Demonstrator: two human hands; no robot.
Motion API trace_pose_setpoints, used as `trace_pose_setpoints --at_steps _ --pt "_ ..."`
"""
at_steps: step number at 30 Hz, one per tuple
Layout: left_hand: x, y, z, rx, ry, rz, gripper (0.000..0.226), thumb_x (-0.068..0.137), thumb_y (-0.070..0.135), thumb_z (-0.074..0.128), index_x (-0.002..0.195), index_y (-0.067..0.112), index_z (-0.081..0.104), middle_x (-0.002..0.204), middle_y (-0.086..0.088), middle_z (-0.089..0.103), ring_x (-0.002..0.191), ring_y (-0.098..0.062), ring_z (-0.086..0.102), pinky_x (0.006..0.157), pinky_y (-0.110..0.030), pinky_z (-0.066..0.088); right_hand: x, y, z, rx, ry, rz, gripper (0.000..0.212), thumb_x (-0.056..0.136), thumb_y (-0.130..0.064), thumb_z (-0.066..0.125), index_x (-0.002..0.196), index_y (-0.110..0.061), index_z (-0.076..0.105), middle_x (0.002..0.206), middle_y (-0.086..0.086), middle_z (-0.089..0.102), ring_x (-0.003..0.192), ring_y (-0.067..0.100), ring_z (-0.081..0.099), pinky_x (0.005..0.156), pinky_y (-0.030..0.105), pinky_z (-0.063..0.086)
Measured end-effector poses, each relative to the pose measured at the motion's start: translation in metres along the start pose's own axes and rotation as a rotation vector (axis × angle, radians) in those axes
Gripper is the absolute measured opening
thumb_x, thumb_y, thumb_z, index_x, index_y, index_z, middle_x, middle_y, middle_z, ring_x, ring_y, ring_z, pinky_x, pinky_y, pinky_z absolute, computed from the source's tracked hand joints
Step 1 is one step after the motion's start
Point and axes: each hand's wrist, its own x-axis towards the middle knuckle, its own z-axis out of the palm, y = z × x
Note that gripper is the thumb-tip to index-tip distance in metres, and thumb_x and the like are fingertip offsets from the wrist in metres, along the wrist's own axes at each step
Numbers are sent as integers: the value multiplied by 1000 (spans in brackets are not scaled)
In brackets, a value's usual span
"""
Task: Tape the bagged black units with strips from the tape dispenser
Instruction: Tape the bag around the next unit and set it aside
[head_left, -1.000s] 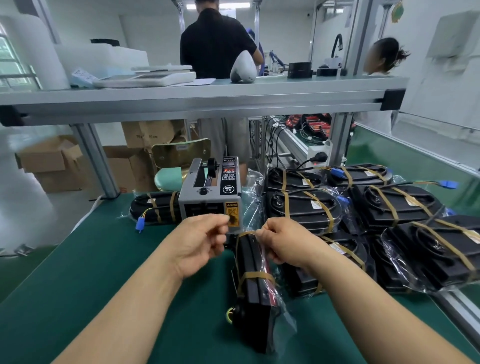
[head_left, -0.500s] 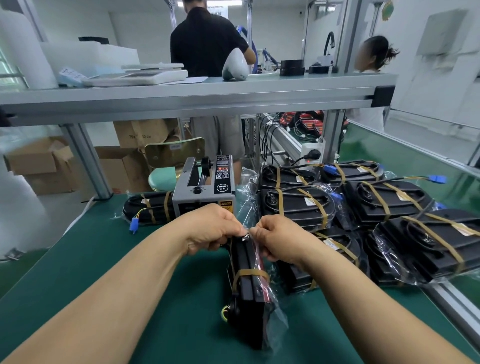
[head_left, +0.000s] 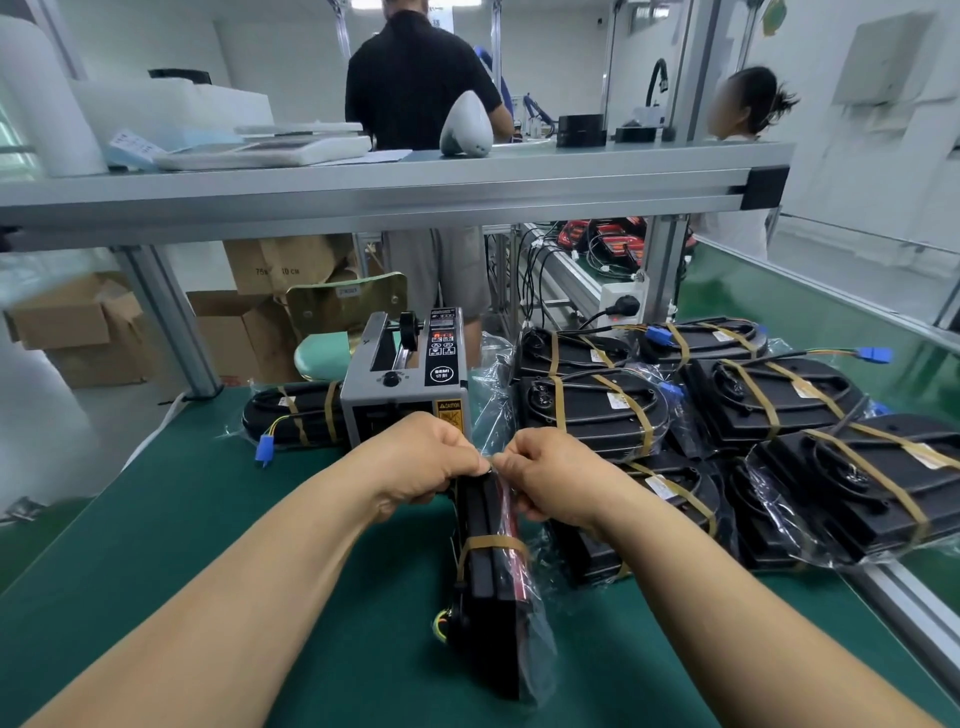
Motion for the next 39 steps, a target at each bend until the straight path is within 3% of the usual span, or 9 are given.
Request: trace_pose_setpoints --at_steps 5,10,15,20,23,27,32,35,39 --pt "3 -5 3 16 61 52 25 83 13 72 62 18 59 53 2 49 46 -10 36 44 -19 27 1 1 -1 5 -11 10 27 102 -28 51 79 -15 54 58 -2 58 45 5 54 49 19 46" --pt "3 -11 11 20 187 84 21 80 23 78 87 15 60 74 2 58 62 -10 49 54 -24 41 2 3 -2 17 -10 15 27 102 -27 52 78 -15 52 57 -2 57 42 2 54 47 19 47" --pt "2 -24 30 -153 280 48 23 83 34 74 87 17 61 78 3 59 67 -9 50 57 -26 36 3 8 -3 28 5 27 27 102 -25 52 76 -15 52 51 -5 57 38 1 52 43 17 45" --pt "-4 -25 31 -423 129 -70 23 85 26 75 101 21 59 78 5 60 52 -2 51 46 -20 40 3 12 -4 78 9 41 28 102 -27 51 77 -16 52 44 -9 56 39 1 53 45 17 46" --pt "-6 -25 26 -524 65 -111 26 85 15 74 104 21 59 84 1 61 60 -7 51 45 -20 42 1 14 -1 149 15 49 26 102 -27 51 78 -17 51 51 -8 55 43 4 52 46 20 47" --pt "-9 -24 30 -571 96 -101 24 86 9 72 103 20 59 67 7 58 54 -5 47 45 -19 41 -3 12 5 185 66 79 22 98 -30 54 80 -18 49 60 -3 54 45 5 50 49 24 49" --pt "-20 -23 45 -453 168 19 23 90 7 61 108 20 58 61 8 51 49 -6 43 51 -22 39 -6 5 6 -18 145 118 38 86 -50 64 76 -19 44 64 0 55 54 18 50 58 32 42" --pt "-29 -25 50 -364 185 74 34 90 5 53 111 32 57 65 9 50 56 -5 49 54 -20 46 -8 2 4 -169 151 147 39 89 -55 59 88 -18 48 85 2 61 76 22 57 65 32 44" --pt "-41 -31 52 -304 120 157 47 89 5 50 113 45 57 69 13 56 63 -3 55 64 -18 48 -10 -5 0 -300 10 129 36 102 -43 43 82 -15 54 78 3 55 67 17 50 51 24 37"
